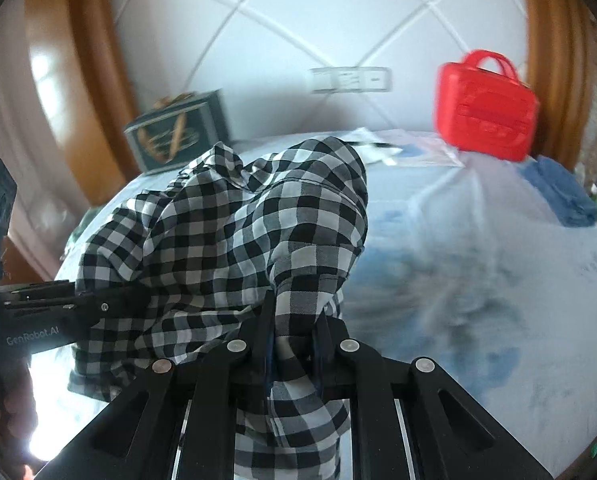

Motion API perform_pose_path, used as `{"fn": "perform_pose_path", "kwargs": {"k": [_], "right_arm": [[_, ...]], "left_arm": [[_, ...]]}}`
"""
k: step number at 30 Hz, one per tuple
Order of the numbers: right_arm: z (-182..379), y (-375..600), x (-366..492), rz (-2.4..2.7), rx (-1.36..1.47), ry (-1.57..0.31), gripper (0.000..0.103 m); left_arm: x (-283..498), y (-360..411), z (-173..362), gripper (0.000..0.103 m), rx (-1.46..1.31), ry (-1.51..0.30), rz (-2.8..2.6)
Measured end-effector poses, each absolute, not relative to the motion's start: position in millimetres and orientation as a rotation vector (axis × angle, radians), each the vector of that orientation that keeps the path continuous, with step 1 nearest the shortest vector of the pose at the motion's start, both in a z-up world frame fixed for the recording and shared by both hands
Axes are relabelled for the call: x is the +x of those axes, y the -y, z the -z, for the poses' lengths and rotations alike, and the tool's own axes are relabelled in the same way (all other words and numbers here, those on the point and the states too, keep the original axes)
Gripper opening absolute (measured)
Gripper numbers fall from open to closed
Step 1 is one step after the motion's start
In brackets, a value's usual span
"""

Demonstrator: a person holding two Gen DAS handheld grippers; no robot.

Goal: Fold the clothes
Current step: 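Lift the folded trousers with both grippers and carry them toward the red suitcase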

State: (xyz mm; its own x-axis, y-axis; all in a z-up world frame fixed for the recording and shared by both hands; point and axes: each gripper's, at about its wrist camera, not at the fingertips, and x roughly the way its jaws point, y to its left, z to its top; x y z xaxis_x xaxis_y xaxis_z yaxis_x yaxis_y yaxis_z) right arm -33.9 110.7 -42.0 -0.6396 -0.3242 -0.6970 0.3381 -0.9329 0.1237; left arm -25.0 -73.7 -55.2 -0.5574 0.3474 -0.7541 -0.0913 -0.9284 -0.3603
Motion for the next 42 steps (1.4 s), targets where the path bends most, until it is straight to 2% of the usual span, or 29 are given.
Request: {"fn": "perform_pose_path", "kwargs": {"k": [8,20,35,39,42], "right_arm": [[31,-265,-83,2.554,1.116,0.008,0.013],[2,-402,-163,2.625,1.092,0.016,0.013],[-69,-633,-411,2.550,0.921,-0.081,0.013],[-60,-682,-473,2.532,1.003,-0.057,0.014],[-31,-707,-509,2.519,1.118,-0.041,0.020]], "left_arm": [[-82,-84,35,0.022,-1.328,0.358,-2.484],[-179,-215,10,0.022,-1.280,0.302,-2.441],[-404,-427,-48,0.022,-1.204,0.451,-2.591],[-457,-470,-34,0.022,-1.267,0.450,-2.576],[-489,-500,5,0.022,-1.399,0.386,-2.567]]}}
